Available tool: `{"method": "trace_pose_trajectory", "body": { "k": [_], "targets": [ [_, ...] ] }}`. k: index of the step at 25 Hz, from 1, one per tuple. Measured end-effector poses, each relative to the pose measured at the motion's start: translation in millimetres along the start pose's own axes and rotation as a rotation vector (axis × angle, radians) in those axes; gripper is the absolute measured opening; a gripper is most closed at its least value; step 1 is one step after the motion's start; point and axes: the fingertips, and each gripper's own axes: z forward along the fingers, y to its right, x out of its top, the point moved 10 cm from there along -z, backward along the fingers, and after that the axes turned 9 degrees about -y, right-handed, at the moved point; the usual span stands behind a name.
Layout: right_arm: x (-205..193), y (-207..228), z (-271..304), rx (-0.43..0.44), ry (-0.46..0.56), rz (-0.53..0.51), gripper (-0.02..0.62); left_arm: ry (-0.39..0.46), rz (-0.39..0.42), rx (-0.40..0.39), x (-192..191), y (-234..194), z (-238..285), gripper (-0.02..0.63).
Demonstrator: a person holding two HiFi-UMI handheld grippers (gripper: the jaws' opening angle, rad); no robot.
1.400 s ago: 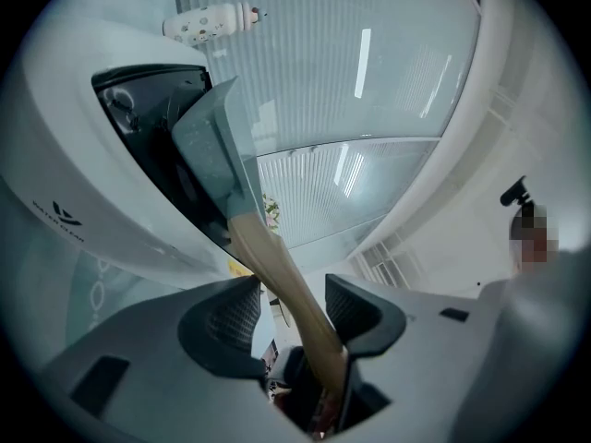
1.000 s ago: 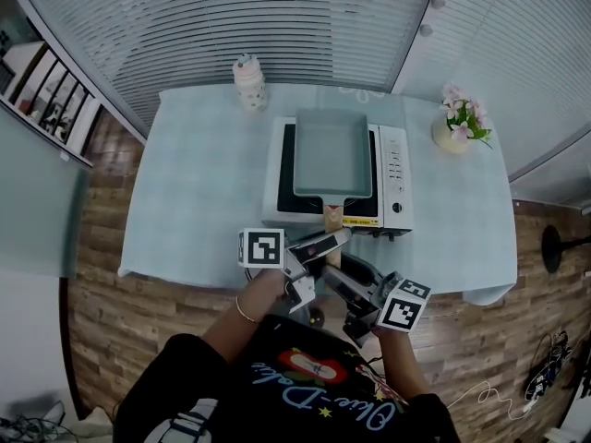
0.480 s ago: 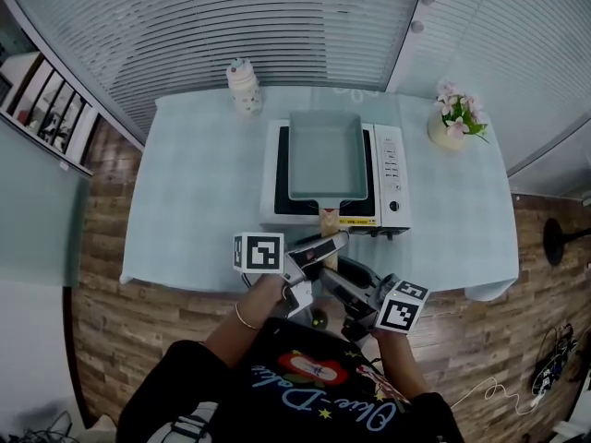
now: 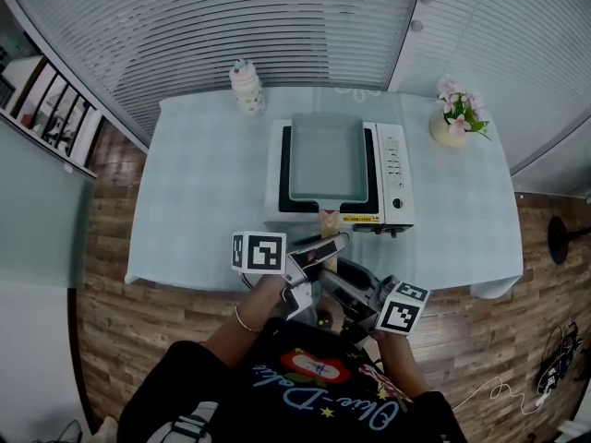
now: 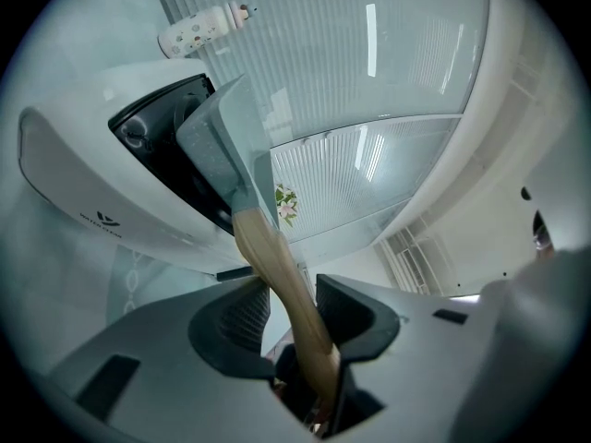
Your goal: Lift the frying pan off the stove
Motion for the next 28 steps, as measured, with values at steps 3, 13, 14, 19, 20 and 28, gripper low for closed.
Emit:
{"method": "trace_pose_trajectory", "body": {
  "k": [3, 13, 14, 19, 20, 28],
  "targets": [
    [-0.1, -1.8, 0.5, 0.006, 0.001, -0.007, 0.198, 0.011, 0.001, 0.002, -1.1, 2.4, -1.2, 0.141],
    [-3.2, -17.5, -0.8, 0.025, 0.022, -0.037, 0.198, 0.022, 0.054, -0.001, -7.0, 19.1, -9.5, 0.143],
    [-3.3, -19.6, -1.3, 0.023, 0.023, -0.043, 0.198, 0.024, 0.06, -0.004, -7.7, 20.9, -10.1, 0.144],
    [-1.9, -29.8, -3.0, 0.023, 0.038, -0.067, 0.198, 0.027, 0.09, -0.017, -8.3, 31.6, -12.4, 0.146],
    [-1.8, -32.1, -3.1, 0.024, 0.041, -0.073, 0.198, 0.028, 0.095, -0.02, -8.7, 33.9, -13.2, 0.146],
    [0.8, -57.1, -4.9, 0.024, 0.055, -0.145, 0.198, 0.051, 0.158, -0.051, -12.2, 58.1, -22.4, 0.149]
  ]
}}
